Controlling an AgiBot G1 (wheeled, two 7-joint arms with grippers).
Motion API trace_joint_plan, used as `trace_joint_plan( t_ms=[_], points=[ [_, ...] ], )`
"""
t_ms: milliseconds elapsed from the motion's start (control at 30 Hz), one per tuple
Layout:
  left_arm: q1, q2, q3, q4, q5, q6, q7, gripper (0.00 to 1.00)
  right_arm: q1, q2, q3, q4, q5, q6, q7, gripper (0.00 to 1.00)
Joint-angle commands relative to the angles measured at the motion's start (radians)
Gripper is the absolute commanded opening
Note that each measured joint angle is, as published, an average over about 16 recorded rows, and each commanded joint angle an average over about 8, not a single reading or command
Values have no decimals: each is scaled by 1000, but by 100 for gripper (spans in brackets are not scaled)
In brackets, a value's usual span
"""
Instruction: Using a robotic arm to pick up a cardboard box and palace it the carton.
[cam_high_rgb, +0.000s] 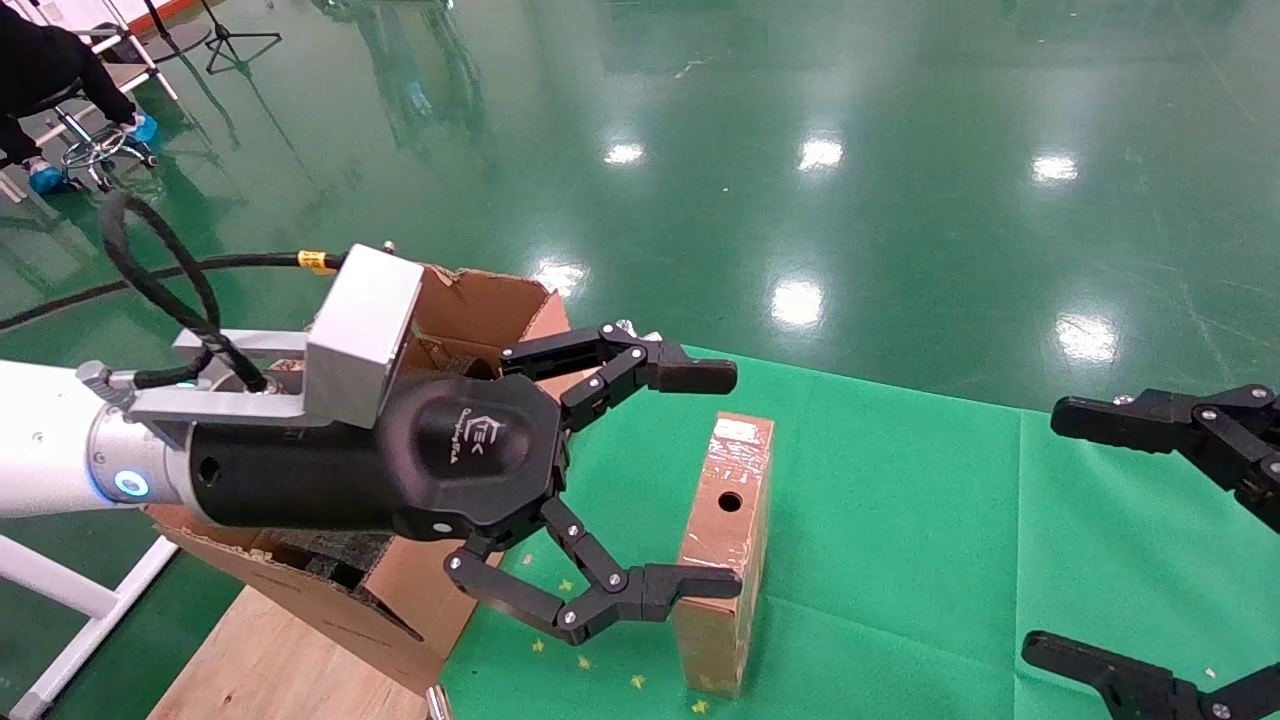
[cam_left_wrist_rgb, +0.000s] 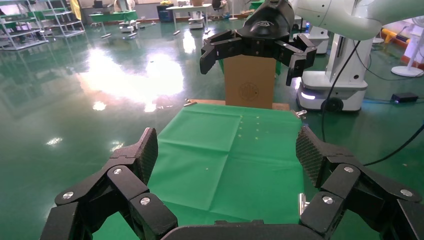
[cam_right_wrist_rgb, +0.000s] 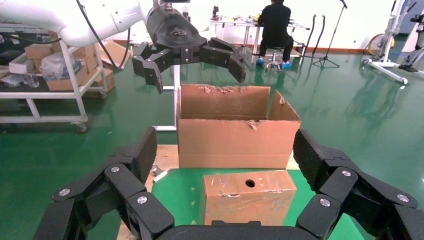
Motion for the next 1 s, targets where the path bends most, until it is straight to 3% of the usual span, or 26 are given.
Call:
trace_joint_plan(
  t_ms=[33, 533, 567, 800, 833, 1000],
  points=[
    [0, 0, 0, 0, 0, 0, 0, 100, 0, 0, 0, 0, 0, 0, 0, 100],
    [1, 0, 0, -1, -1, 0, 0, 100, 0, 0, 0, 0, 0, 0, 0, 99],
    [1, 0, 0, -1, -1, 0, 0, 100, 0, 0, 0, 0, 0, 0, 0, 91],
    [-2, -11, 8, -1, 41, -36, -13, 100, 0, 0, 0, 0, 0, 0, 0, 5],
    [-4, -15, 12, -6, 59, -50, -20, 100, 0, 0, 0, 0, 0, 0, 0, 0],
    [-35, -25, 45, -47, 159, -124, -84, 100, 0, 0, 0, 0, 0, 0, 0, 0]
  ],
)
